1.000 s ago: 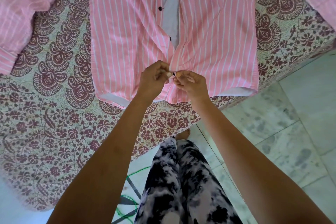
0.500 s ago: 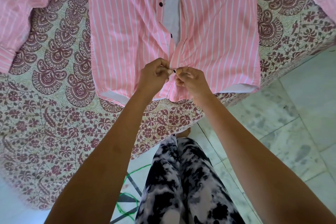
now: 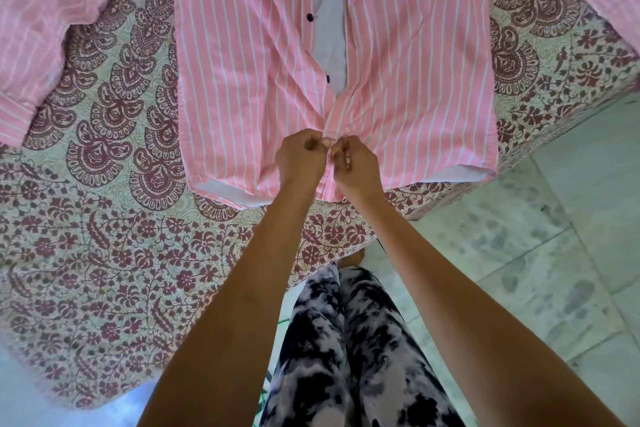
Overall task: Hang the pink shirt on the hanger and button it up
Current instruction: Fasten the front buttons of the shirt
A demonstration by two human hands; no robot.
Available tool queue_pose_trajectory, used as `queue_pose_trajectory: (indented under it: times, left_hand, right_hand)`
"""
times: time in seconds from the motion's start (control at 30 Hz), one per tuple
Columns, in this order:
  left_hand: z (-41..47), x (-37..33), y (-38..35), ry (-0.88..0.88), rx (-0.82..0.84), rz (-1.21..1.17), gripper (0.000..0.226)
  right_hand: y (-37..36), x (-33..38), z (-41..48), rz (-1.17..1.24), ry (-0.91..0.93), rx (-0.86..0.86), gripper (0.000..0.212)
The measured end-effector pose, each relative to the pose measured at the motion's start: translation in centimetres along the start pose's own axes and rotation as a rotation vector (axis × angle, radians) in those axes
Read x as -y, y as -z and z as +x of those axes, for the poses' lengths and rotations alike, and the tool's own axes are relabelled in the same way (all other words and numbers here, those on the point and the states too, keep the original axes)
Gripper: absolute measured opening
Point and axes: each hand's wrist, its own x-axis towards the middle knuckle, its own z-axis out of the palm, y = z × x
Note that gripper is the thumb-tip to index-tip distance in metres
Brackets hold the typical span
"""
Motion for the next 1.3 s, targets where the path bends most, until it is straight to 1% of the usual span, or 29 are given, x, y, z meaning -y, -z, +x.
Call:
queue_pose_trajectory:
  times: [0.1,0.2,0.3,0.4,0.43,0.47,0.53,0.6,0.63,0.73,0.8,0.87,0.93,1.0,1.17,1.23,1.3]
  left_hand:
    - [0.2,0.2,0.2,0.025,0.021,-0.088,0.029]
    - [0.2,0.3,0.4,0.034,0.036,-0.155,0.026]
    - [0.2,0.3,0.5,0.043,0.028,-0.21,0.021]
    - [0.1,0.0,0.5,0.038,0.02,-0.228,0.023]
    - [0.0,0.0,0.4,0.027,0.021,-0.234,0.023]
    - [-0.1,-0.1,0.3,0.013,0.021,-0.236,0.023]
    - [-0.1,0.0,0.1,-0.02,0.003,-0.223,0.027]
    - [0.1,0.3,0.0,-0.041,-0.025,-0.198,0.031]
    - [0.3,0.4,0.1,-0.057,-0.034,-0.182,0.032]
    - [0.6,0.3,0.5,-0.114,-0.043,-0.114,0.032]
    - [0.7,0.2,0.7,-0.139,-0.031,-0.107,0.032]
    - [0.7,0.1,0.9,-0.136,0.0,-0.128,0.033]
    - [0.6,0.1,1.0,-0.12,0.048,-0.143,0.033]
    - [0.4,0.2,1.1,-0.099,0.087,-0.164,0.034]
    - [0.1,0.8,1.0,-0.016,0.11,-0.198,0.035]
    - [0.2,0.9,0.8,0.011,0.105,-0.194,0.037]
    - [0.2,1.1,0.7,0.039,0.087,-0.207,0.039]
  right_hand:
    - [-0.3,-0.1,-0.1,0.09,-0.086,-0.036,0.013]
    - [-0.4,-0.1,0.2,0.138,-0.124,-0.05,0.013]
    - [-0.2,0.0,0.2,0.153,-0.13,-0.029,0.014]
    - [0.1,0.2,0.2,0.207,-0.163,-0.019,0.01]
    - [0.2,0.3,0.2,0.231,-0.161,-0.021,0.008]
    - [0.3,0.4,0.1,0.25,-0.146,-0.035,0.01]
    - [0.4,0.6,-0.2,0.25,-0.073,-0.102,0.016]
    - [0.4,0.8,-0.9,0.247,0.023,-0.168,0.014]
    - [0.4,0.8,-1.1,0.259,0.036,-0.183,0.015]
    - [0.1,0.5,-1.0,0.358,-0.076,-0.164,0.014]
    - [0.3,0.4,-0.6,0.511,-0.189,-0.115,0.009]
    - [0.8,0.5,-0.4,0.657,-0.263,-0.044,0.003]
    - [1.4,0.4,-0.1,0.652,-0.27,0.018,0.015]
    - [1.7,0.3,0.1,0.593,-0.252,0.049,0.022]
    - [1.5,-0.4,-0.1,0.454,-0.244,0.017,0.03]
    - [1.1,-0.4,-0.3,0.422,-0.256,-0.017,0.03]
    - [0.6,-0.1,-0.4,0.345,-0.234,-0.064,0.022]
